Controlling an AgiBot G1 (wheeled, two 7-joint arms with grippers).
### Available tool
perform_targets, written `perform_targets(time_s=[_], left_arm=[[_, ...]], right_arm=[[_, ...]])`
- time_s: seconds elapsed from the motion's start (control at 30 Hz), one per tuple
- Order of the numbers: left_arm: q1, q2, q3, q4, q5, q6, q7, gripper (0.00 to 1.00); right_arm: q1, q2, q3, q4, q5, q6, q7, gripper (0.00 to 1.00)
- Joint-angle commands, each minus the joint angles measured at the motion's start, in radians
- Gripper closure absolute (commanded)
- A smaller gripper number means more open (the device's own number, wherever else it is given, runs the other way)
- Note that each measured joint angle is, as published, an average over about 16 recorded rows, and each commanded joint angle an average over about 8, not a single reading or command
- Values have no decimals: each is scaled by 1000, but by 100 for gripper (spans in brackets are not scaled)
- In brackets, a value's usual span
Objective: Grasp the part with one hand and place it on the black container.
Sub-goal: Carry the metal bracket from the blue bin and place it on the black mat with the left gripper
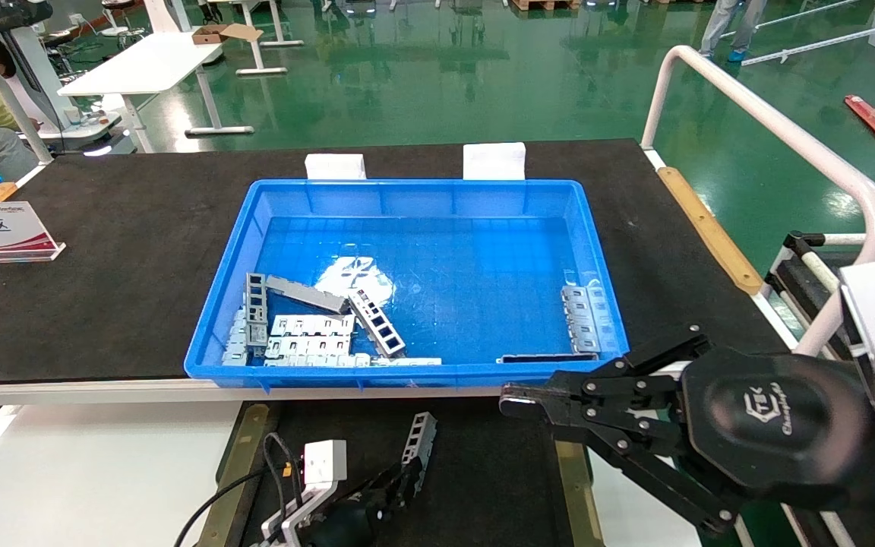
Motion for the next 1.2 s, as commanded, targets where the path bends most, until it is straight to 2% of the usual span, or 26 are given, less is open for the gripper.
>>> perform_targets(time_s=[0.03, 0.37, 0.4, 0.43, 0.47, 0.63, 0.67, 0.7, 1.2], left_arm=[[-1, 29, -17, 24, -3, -22, -2, 100], [-19, 122, -68, 139, -3, -14, -6, 100], [-20, 129, -72, 148, -3, -13, -6, 96], [-21, 134, -77, 156, -3, -11, -6, 90], [-21, 140, -81, 163, -3, -10, -6, 79], [-22, 157, -98, 183, -1, -2, -4, 17], [-21, 159, -100, 185, -1, -1, -4, 8], [-20, 161, -103, 186, -1, -1, -4, 2], [-2, 146, -112, 146, 25, 20, 24, 0]], right_arm=[[0, 0, 0, 0, 0, 0, 0, 100], [0, 0, 0, 0, 0, 0, 0, 100], [0, 0, 0, 0, 0, 0, 0, 97], [0, 0, 0, 0, 0, 0, 0, 89], [0, 0, 0, 0, 0, 0, 0, 76], [0, 0, 0, 0, 0, 0, 0, 14], [0, 0, 0, 0, 0, 0, 0, 4], [0, 0, -1, 0, 0, 0, 0, 0], [0, 0, -1, 0, 1, 0, 0, 0]])
